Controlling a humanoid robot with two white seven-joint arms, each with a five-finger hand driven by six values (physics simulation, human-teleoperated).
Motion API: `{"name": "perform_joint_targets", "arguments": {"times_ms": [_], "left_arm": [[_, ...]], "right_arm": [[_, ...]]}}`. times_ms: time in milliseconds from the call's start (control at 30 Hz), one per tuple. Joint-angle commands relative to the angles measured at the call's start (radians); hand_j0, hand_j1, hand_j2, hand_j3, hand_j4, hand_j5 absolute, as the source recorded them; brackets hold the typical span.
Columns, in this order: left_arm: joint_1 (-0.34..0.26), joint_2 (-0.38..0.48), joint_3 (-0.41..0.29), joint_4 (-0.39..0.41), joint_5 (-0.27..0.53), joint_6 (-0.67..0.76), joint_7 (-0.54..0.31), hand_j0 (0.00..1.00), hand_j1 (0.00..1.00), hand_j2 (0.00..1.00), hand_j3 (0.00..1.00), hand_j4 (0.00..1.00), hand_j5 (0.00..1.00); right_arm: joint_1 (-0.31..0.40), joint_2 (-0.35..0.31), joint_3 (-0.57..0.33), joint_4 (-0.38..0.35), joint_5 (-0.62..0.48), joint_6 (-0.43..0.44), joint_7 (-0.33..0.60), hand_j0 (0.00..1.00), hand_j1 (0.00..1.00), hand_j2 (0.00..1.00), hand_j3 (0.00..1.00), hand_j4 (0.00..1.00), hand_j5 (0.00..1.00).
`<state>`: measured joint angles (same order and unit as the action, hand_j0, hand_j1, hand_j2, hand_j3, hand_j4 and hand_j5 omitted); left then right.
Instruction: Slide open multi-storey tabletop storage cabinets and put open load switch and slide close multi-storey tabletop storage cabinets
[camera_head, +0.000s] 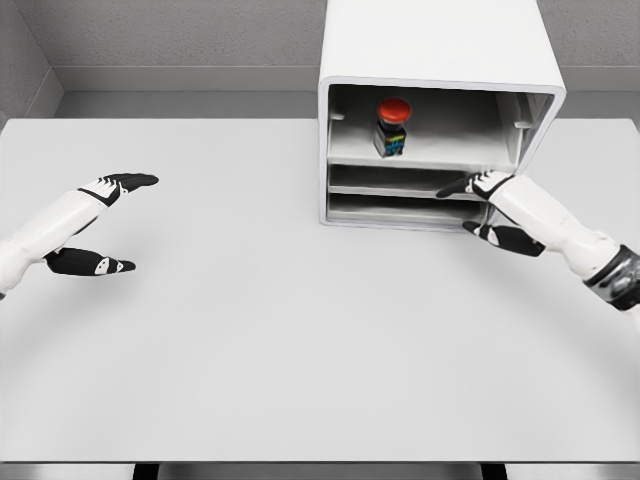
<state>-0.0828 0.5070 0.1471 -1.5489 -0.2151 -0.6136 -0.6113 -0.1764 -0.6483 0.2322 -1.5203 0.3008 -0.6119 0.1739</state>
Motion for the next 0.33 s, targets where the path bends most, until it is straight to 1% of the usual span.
{"name": "perform_joint_targets", "arguments": {"times_ms": [0, 67, 100, 167, 200, 233, 267, 300], "left_arm": [[0.0, 0.001, 0.0, 0.0, 0.008, 0.003, 0.0, 1.0, 1.0, 1.0, 1.0, 1.0, 1.0], [0.0, 0.001, 0.002, 0.0, 0.008, 0.003, 0.0, 1.0, 1.0, 1.0, 1.0, 1.0, 1.0], [0.0, 0.001, 0.003, 0.0, 0.008, 0.003, 0.0, 1.0, 1.0, 1.0, 1.0, 1.0, 1.0], [0.0, 0.001, 0.005, 0.0, 0.008, 0.003, 0.0, 1.0, 1.0, 1.0, 1.0, 1.0, 1.0], [0.0, 0.001, 0.005, 0.0, 0.008, 0.003, 0.0, 1.0, 1.0, 1.0, 1.0, 1.0, 1.0], [0.0, 0.001, 0.005, 0.001, 0.008, 0.003, 0.0, 1.0, 1.0, 1.0, 1.0, 1.0, 1.0], [0.0, 0.001, 0.006, 0.003, 0.008, 0.003, 0.0, 1.0, 1.0, 1.0, 1.0, 1.0, 1.0], [0.0, 0.001, 0.006, 0.001, 0.008, 0.003, 0.0, 1.0, 1.0, 1.0, 1.0, 1.0, 1.0]], "right_arm": [[0.002, -0.005, 0.006, 0.003, -0.014, 0.001, -0.002, 0.69, 0.69, 0.69, 0.69, 0.69, 0.69], [0.012, -0.016, 0.003, 0.002, -0.017, 0.001, -0.005, 0.69, 0.69, 0.69, 0.69, 0.69, 0.69], [0.02, -0.033, -0.002, 0.002, -0.018, 0.001, -0.007, 0.69, 0.69, 0.69, 0.69, 0.69, 0.69], [0.04, -0.093, -0.016, 0.011, -0.043, 0.001, -0.01, 0.69, 0.69, 0.69, 0.69, 0.69, 0.69], [0.054, -0.128, -0.037, 0.017, -0.055, 0.001, -0.011, 0.69, 0.69, 0.69, 0.69, 0.69, 0.69], [0.083, -0.152, -0.074, 0.037, -0.058, 0.001, -0.013, 0.7, 0.7, 0.7, 0.7, 0.7, 0.7], [0.104, -0.174, -0.103, 0.042, -0.066, 0.001, -0.013, 0.7, 0.7, 0.7, 0.7, 0.7, 0.7], [0.117, -0.192, -0.117, 0.049, -0.066, 0.001, -0.013, 0.7, 0.7, 0.7, 0.7, 0.7, 0.7]]}}
